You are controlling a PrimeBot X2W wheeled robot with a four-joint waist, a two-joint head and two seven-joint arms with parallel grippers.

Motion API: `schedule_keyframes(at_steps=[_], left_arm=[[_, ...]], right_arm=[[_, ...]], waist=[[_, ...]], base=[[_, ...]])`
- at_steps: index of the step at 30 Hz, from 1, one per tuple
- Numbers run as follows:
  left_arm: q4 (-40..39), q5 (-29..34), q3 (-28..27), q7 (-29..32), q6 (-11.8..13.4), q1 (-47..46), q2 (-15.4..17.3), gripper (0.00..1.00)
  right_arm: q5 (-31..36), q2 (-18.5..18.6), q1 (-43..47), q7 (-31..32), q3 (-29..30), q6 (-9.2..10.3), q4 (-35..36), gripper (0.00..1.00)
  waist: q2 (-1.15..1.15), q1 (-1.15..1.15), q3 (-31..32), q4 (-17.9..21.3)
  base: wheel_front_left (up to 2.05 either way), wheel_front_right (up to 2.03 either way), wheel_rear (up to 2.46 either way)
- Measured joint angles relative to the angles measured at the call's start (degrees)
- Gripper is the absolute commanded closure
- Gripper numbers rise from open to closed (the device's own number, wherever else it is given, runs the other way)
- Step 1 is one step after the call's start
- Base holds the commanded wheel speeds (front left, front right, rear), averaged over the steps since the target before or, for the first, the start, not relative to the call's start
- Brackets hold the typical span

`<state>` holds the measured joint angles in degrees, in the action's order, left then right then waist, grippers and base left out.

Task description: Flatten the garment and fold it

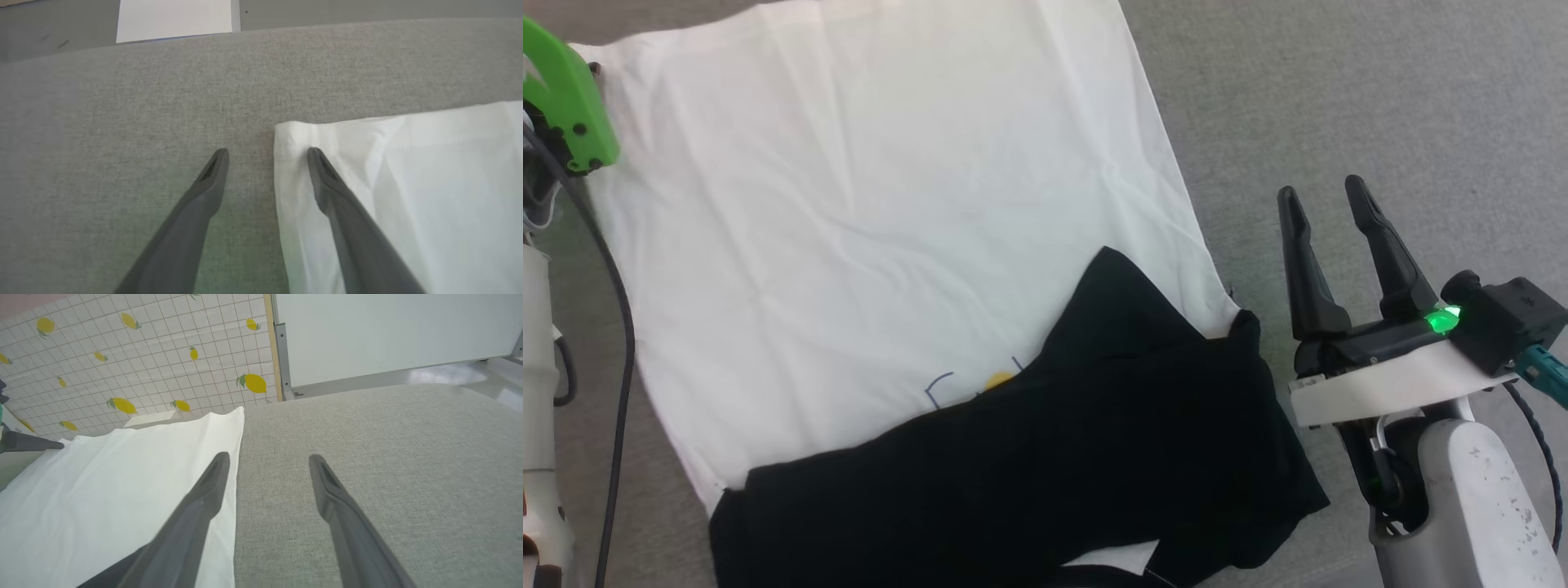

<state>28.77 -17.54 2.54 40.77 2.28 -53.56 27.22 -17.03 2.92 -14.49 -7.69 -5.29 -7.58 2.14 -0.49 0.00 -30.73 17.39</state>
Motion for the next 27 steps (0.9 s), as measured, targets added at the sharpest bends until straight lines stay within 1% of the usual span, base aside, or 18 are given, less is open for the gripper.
schedule_keyframes(at_steps=[5, 8, 9, 10, 11, 12, 16, 20, 23, 26, 27], left_arm=[[-2.7, -0.3, 0.0, 2.6, 0.5, -0.6, 0.2, 0.00], [-3.8, -0.5, 0.1, 4.2, 1.4, -0.6, 0.5, 0.00], [-4.0, -0.5, 0.1, 4.9, 1.7, -0.6, 0.7, 0.08], [-4.3, -0.5, 0.1, 5.8, 2.2, -0.6, 0.9, 0.56], [-4.7, -0.5, 0.3, 6.5, 2.6, -0.6, 1.0, 0.84], [-5.1, -0.5, 0.4, 7.0, 2.9, -0.6, 1.2, 1.00], [-6.8, -0.4, 0.9, 8.2, 3.6, -0.4, 1.3, 1.00], [-8.0, 0.0, 1.7, 8.7, 3.6, -0.2, 1.4, 1.00], [-8.7, 0.1, 2.4, 8.8, 3.6, -0.2, 1.2, 1.00], [-9.3, 0.1, 3.4, 8.8, 3.0, -0.6, 0.7, 1.00], [-9.4, 0.1, 3.9, 8.6, 2.6, -0.9, 0.4, 1.00]], right_arm=[[-0.2, 0.0, -1.1, -0.8, -0.3, 0.00, -1.0, 0.00], [-0.3, 0.0, -1.6, -0.9, -0.5, 0.00, -1.3, 0.00], [-0.3, 0.0, -1.8, -0.9, -0.5, 0.00, -1.3, 0.00], [-0.3, 0.0, -2.0, -0.9, -0.6, 0.00, -1.3, 0.00], [-0.2, 0.0, -2.0, -0.9, -0.6, 0.00, -1.4, 0.00], [-0.2, 0.0, -2.1, -0.9, -0.6, 0.00, -1.4, 0.00], [1.4, 0.0, -5.0, 0.5, -1.0, 0.00, -1.6, 0.00], [2.2, 0.7, -12.7, 4.5, -2.4, 0.00, -3.1, 0.00], [1.9, 1.6, -20.9, 8.9, -3.4, 0.00, -6.9, 0.00], [1.4, 1.7, -30.1, 13.2, -3.5, 0.00, -13.1, 0.00], [1.2, 1.7, -34.1, 14.7, -3.3, 0.00, -16.2, 0.00]], waist=[[0.00, 0.00, -1.9, 1.5], [0.00, 0.00, -2.5, 2.1], [0.00, 0.00, -2.7, 2.2], [0.00, 0.00, -2.8, 2.3], [0.00, 0.00, -2.9, 2.4], [0.00, 0.00, -3.0, 2.4], [0.00, 0.00, -3.1, 2.2], [0.00, 0.00, -3.2, 1.8], [0.00, 0.00, -3.3, 1.0], [0.00, 0.00, -3.7, 0.1], [0.00, 0.00, -4.0, -0.3]], base=[[0.00, 0.00, 0.00], [0.00, 0.00, 0.00], [0.00, 0.00, 0.00], [0.00, 0.00, 0.00], [0.00, 0.00, 0.00], [0.00, 0.00, 0.00], [0.00, 0.00, 0.00], [0.00, 0.00, 0.00], [0.00, 0.00, 0.00], [0.00, 0.00, 0.00], [0.00, 0.00, 0.00]])
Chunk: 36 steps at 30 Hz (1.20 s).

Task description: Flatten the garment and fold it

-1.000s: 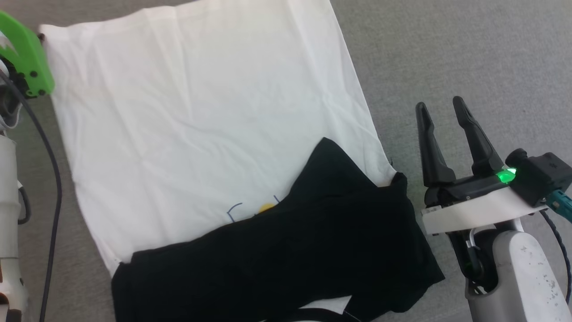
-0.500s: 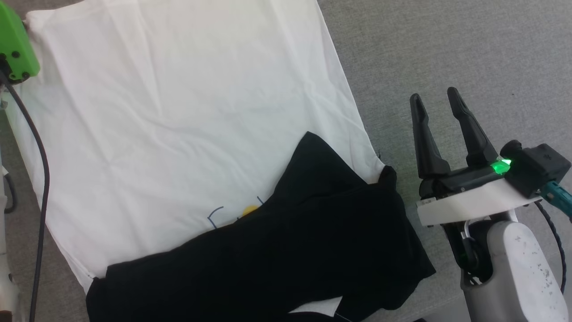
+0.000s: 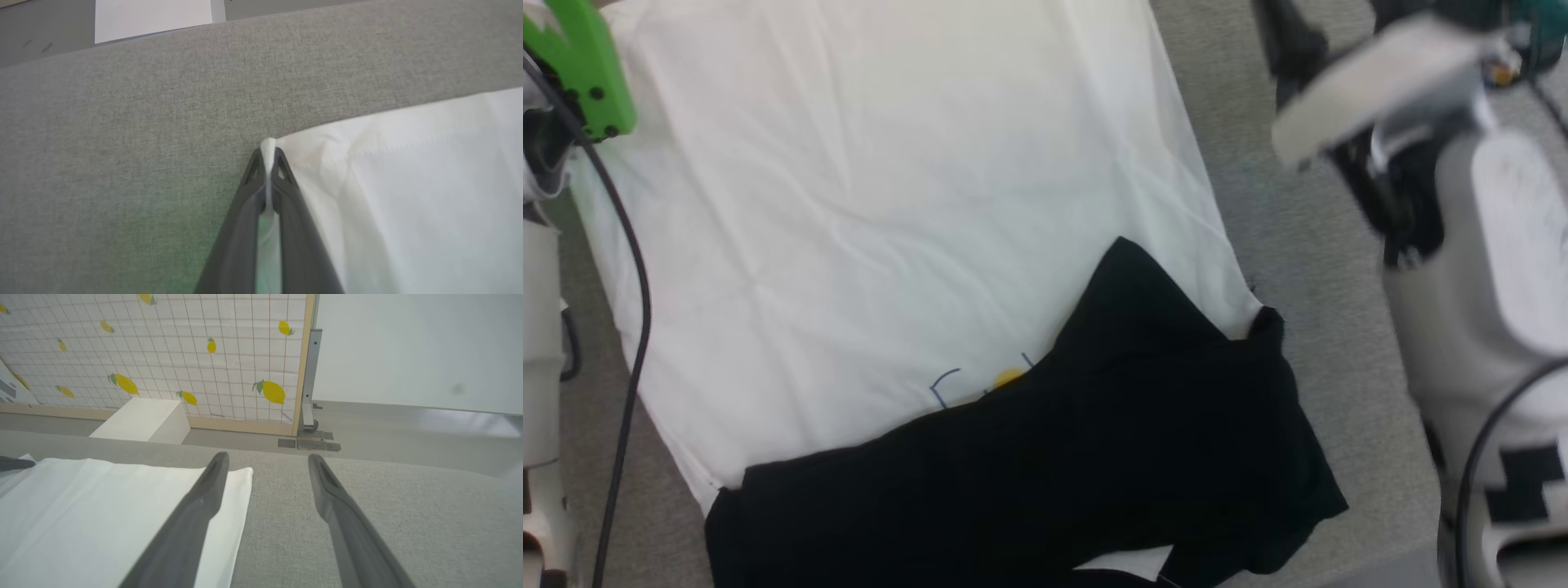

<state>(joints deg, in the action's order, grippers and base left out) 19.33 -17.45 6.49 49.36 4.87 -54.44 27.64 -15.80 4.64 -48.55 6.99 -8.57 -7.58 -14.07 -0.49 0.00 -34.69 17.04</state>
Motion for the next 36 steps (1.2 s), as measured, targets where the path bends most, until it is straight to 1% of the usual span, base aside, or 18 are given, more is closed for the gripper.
schedule_keyframes(at_steps=[4, 7, 10, 15, 18, 22, 23, 24, 25, 26, 28, 31, 33, 36], left_arm=[[0.1, 0.0, 1.6, -0.9, -1.1, -1.7, -1.5, 1.00], [0.4, 0.0, 2.7, -2.1, -1.8, -3.2, -2.7, 1.00], [0.8, 0.0, 3.6, -3.6, -2.5, -4.5, -3.9, 1.00], [1.3, 0.0, 4.7, -5.5, -3.5, -6.7, -4.9, 1.00], [1.6, 0.0, 5.1, -6.4, -3.8, -7.4, -5.5, 1.00], [1.8, -0.2, 5.4, -7.4, -4.2, -8.1, -5.7, 1.00], [1.8, -0.2, 5.4, -7.6, -4.3, -8.2, -5.7, 1.00], [1.9, -0.2, 5.4, -7.9, -4.3, -8.2, -5.8, 1.00], [2.0, -0.3, 5.5, -7.9, -4.3, -8.2, -5.8, 1.00], [2.1, -0.3, 5.5, -8.0, -4.3, -8.2, -5.8, 1.00], [2.4, -0.5, 5.5, -8.4, -4.3, -8.2, -5.8, 1.00], [2.7, -1.1, 5.6, -9.2, -4.3, -8.2, -5.8, 1.00], [2.6, -1.2, 5.6, -10.6, -4.3, -8.2, -5.7, 1.00], [2.9, -0.9, 5.7, -14.1, -4.3, -8.2, -5.4, 1.00]], right_arm=[[-1.1, -0.1, -10.2, 5.0, 0.4, 0.00, -11.0, 0.00], [-1.1, -0.2, -15.7, 8.8, 1.0, 0.00, -18.6, 0.00], [0.4, -0.2, -20.4, 12.2, 1.9, 0.00, -24.9, 0.00], [2.7, -0.5, -26.2, 18.4, 2.7, 0.00, -32.8, 0.00], [4.5, -0.6, -28.0, 22.6, 1.9, 0.00, -35.9, 0.00], [6.4, -0.7, -30.5, 28.7, 0.3, 0.00, -38.2, 0.00], [7.0, -0.6, -31.4, 30.8, -0.1, 0.00, -38.6, 0.51], [7.8, -0.5, -32.2, 32.7, -0.6, 0.00, -38.7, 0.71], [8.4, -0.4, -32.7, 34.3, -1.1, 0.00, -38.7, 0.96], [8.8, -0.4, -32.8, 35.2, -1.4, 0.00, -38.7, 1.00], [9.3, -0.3, -32.8, 36.8, -1.7, -0.02, -38.3, 1.00], [9.6, 0.2, -32.4, 37.5, -1.2, -0.02, -37.3, 1.00], [10.2, 0.5, -32.0, 37.2, -0.6, -0.02, -36.3, 1.00], [11.3, 1.1, -31.1, 34.3, 0.8, -0.02, -34.0, 1.00]], waist=[[0.00, 0.00, -0.9, -2.0], [0.00, 0.00, -1.8, -3.5], [0.00, 0.00, -2.7, -5.1], [0.00, 0.00, -4.6, -7.3], [0.00, 0.00, -5.5, -8.3], [0.00, -0.01, -6.4, -9.1], [0.00, -0.01, -6.5, -9.3], [0.00, 0.00, -6.5, -9.4], [0.00, 0.00, -6.5, -9.4], [0.00, -0.01, -6.5, -9.4], [0.00, 0.00, -6.4, -9.5], [0.00, 0.00, -6.2, -9.5], [0.00, 0.00, -6.1, -9.4], [0.00, 0.00, -6.0, -9.1]], base=[[0.00, 0.00, 0.00], [0.00, 0.00, 0.00], [0.00, 0.00, 0.00], [0.00, 0.00, 0.00], [0.00, 0.00, 0.00], [0.00, 0.00, 0.00], [0.00, 0.00, 0.00], [0.00, 0.00, 0.00], [0.00, 0.00, 0.00], [0.00, 0.00, 0.00], [0.00, 0.00, 0.00], [0.00, 0.00, 0.00], [0.00, 0.00, 0.00], [0.00, 0.00, 0.00]])
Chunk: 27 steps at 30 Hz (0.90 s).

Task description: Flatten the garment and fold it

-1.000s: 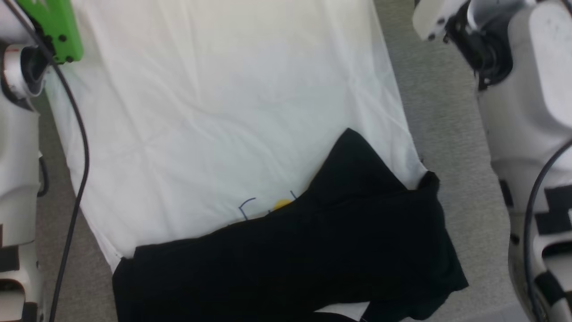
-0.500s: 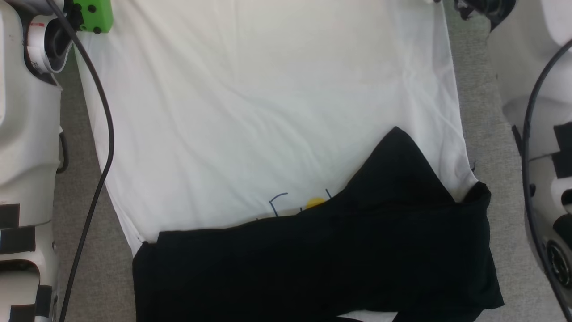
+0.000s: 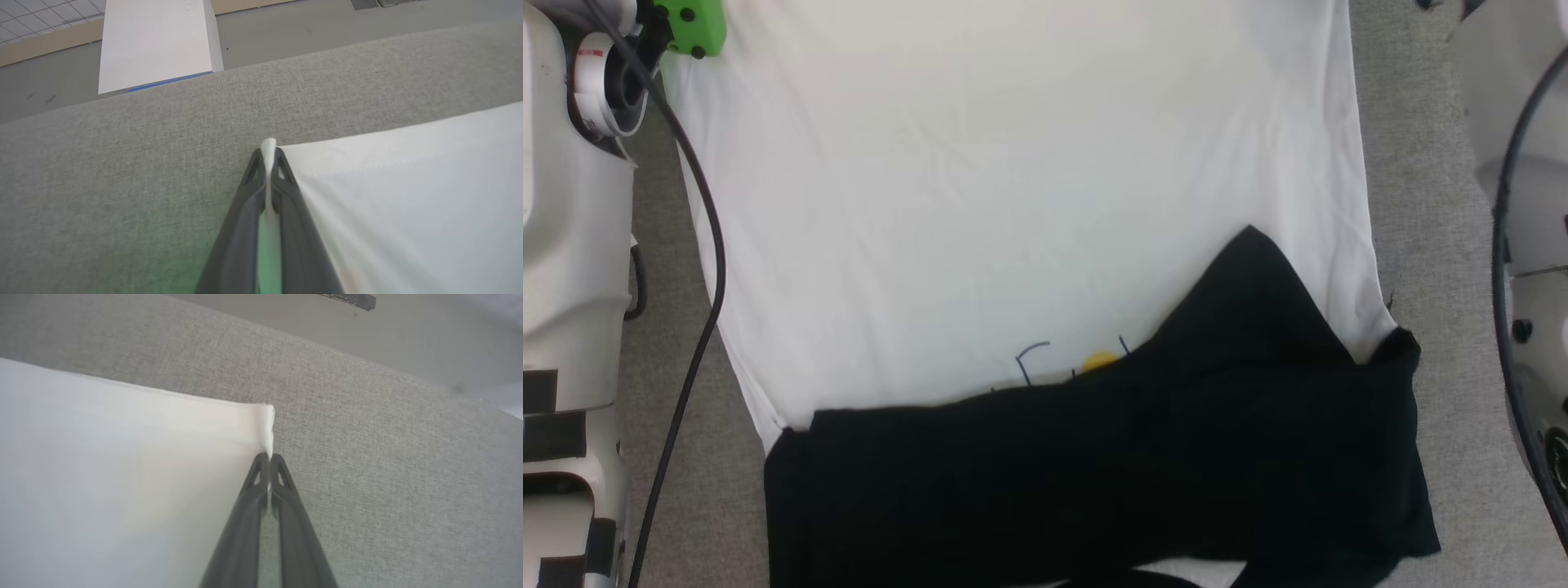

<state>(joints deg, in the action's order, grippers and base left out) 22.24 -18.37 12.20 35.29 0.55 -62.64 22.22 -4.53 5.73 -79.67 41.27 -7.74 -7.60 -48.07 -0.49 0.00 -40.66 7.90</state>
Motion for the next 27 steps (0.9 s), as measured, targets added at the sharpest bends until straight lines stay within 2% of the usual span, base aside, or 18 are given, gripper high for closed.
schedule_keyframes(at_steps=[5, 10, 15, 21, 27], left_arm=[[1.0, 2.3, 0.2, -7.3, 0.3, -1.6, 0.0, 1.00], [1.6, 3.3, 0.6, -15.0, 0.5, -5.1, -0.3, 1.00], [3.0, 3.0, 1.2, -21.7, -1.1, -6.0, -1.1, 1.00], [3.4, 0.9, 1.3, -24.8, -3.8, -2.8, -1.2, 1.00], [-2.6, -3.2, 0.5, -27.3, -5.6, 8.6, -0.5, 1.00]], right_arm=[[2.0, 0.5, -0.1, -6.4, 3.6, -0.01, 3.3, 1.00], [2.8, 0.5, -0.2, -8.5, 5.7, -0.01, 3.8, 1.00], [2.0, 0.5, 0.6, -11.9, 5.6, -0.01, 4.6, 1.00], [-3.6, 1.2, 6.0, -16.1, 1.5, 0.00, 7.4, 1.00], [-11.6, 5.0, 16.3, -17.1, -4.6, 0.00, 16.8, 1.00]], waist=[[0.00, 0.00, 0.3, 0.4], [0.00, 0.00, 1.1, 0.7], [0.00, 0.00, 2.9, 0.8], [0.00, 0.00, 6.4, 0.7], [0.00, 0.00, 11.6, 0.4]], base=[[0.00, 0.00, 0.00], [0.00, 0.00, 0.00], [0.00, 0.00, 0.00], [0.00, 0.00, 0.00], [0.00, 0.00, 0.00]])
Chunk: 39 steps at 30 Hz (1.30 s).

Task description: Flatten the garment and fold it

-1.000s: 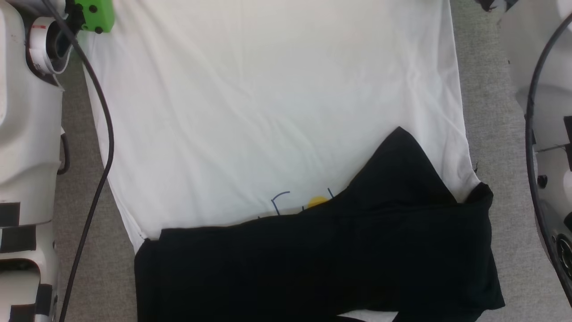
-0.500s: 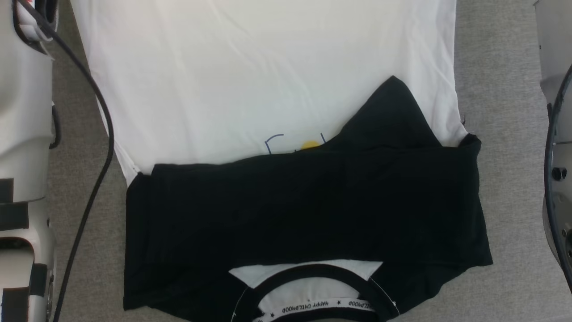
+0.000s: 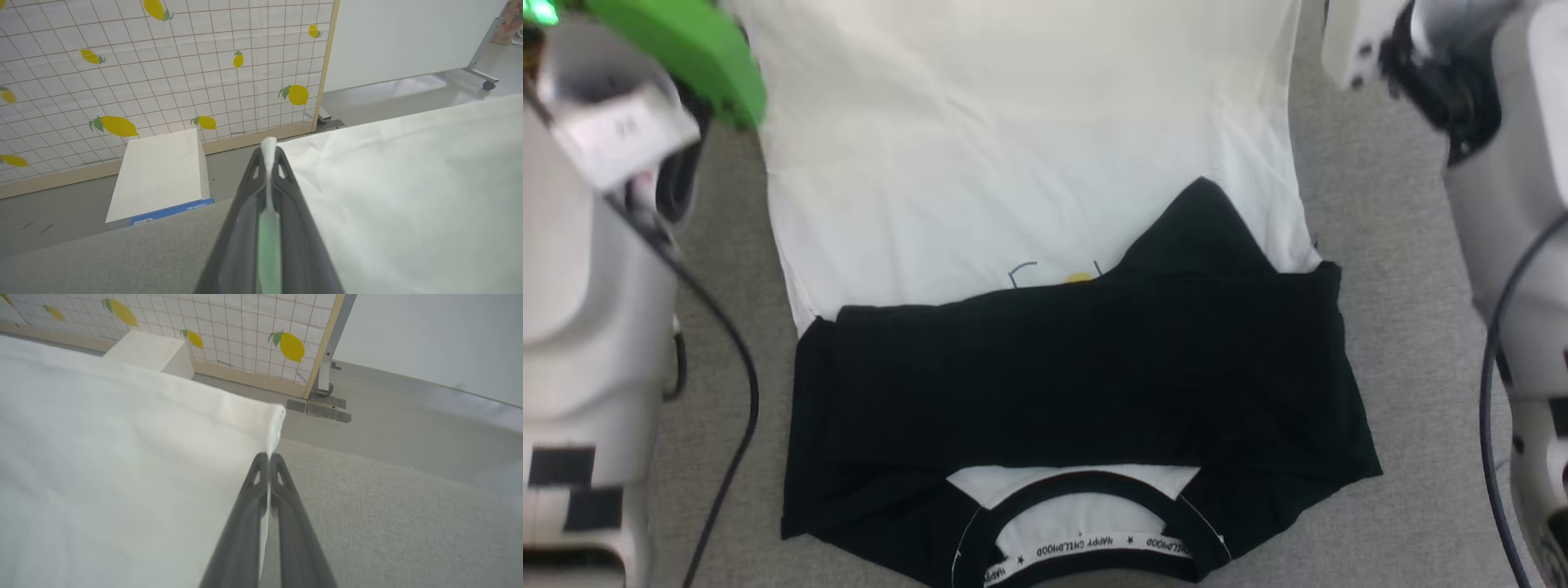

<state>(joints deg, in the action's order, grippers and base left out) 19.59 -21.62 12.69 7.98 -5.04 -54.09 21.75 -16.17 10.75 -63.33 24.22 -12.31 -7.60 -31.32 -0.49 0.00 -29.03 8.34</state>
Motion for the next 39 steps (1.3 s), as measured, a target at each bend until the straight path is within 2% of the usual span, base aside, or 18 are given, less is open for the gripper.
schedule_keyframes(at_steps=[5, 10, 14, 19, 20, 24, 29, 35, 36, 39], left_arm=[[-9.3, -3.7, -1.8, 0.0, 0.1, 13.6, 1.7, 1.00], [-19.9, -7.3, -4.3, 0.2, 2.1, 28.9, 2.3, 1.00], [-26.8, -11.0, -6.3, 1.1, 3.9, 40.7, 2.1, 1.00], [-31.9, -14.6, -6.4, 2.7, 4.7, 52.1, 1.2, 1.00], [-32.6, -17.2, -5.5, 3.8, 4.6, 56.9, 0.2, 1.00], [-31.9, -20.2, -4.4, 5.6, 4.5, 62.0, -0.6, 1.00], [-30.1, -22.9, -2.4, 7.6, 4.3, 65.6, -1.9, 1.00], [-25.2, -23.8, 0.8, 8.8, 2.7, 66.4, -3.4, 1.00], [-21.4, -23.8, 2.0, 8.8, 1.9, 66.3, -3.8, 1.00], [-19.3, -23.8, 3.0, 9.3, 1.3, 65.9, -3.8, 1.00]], right_arm=[[-4.5, 4.5, 11.2, 1.5, -3.3, 0.00, 11.8, 1.00], [-6.5, 7.6, 23.6, 5.3, -3.2, 0.00, 22.3, 1.00], [-6.9, 9.2, 33.3, 8.9, -1.0, 0.00, 29.5, 1.00], [-7.2, 10.0, 43.8, 12.7, 2.6, 0.00, 37.0, 1.00], [-7.3, 9.9, 49.9, 15.4, 4.0, 0.00, 40.1, 1.00], [-7.4, 9.5, 57.5, 19.2, 5.6, 0.00, 43.6, 1.00], [-6.1, 8.1, 64.0, 21.6, 7.8, 0.00, 44.5, 1.00], [-3.2, 6.0, 69.5, 23.4, 10.3, 0.00, 43.5, 1.00], [-2.0, 4.8, 71.0, 23.4, 10.6, 0.00, 41.5, 1.00], [-1.2, 4.6, 71.0, 22.4, 10.3, 0.00, 39.1, 1.00]], waist=[[0.00, 0.00, 5.1, -0.2], [0.00, -0.01, 10.1, -0.2], [0.00, -0.01, 13.8, -0.3], [0.00, -0.01, 17.4, -1.0], [0.00, -0.01, 18.9, -1.7], [0.00, -0.01, 20.4, -2.9], [0.00, -0.01, 21.9, -4.2], [0.00, -0.01, 22.5, -5.2], [0.00, -0.01, 22.1, -5.2], [0.00, -0.01, 21.8, -5.1]], base=[[0.00, 0.00, 0.00], [0.00, 0.00, 0.00], [0.00, 0.00, 0.00], [0.00, 0.00, 0.00], [0.00, 0.00, 0.00], [0.00, 0.00, 0.00], [0.00, 0.00, 0.00], [0.00, 0.00, 0.00], [0.00, 0.00, 0.00], [0.00, 0.00, 0.00]])
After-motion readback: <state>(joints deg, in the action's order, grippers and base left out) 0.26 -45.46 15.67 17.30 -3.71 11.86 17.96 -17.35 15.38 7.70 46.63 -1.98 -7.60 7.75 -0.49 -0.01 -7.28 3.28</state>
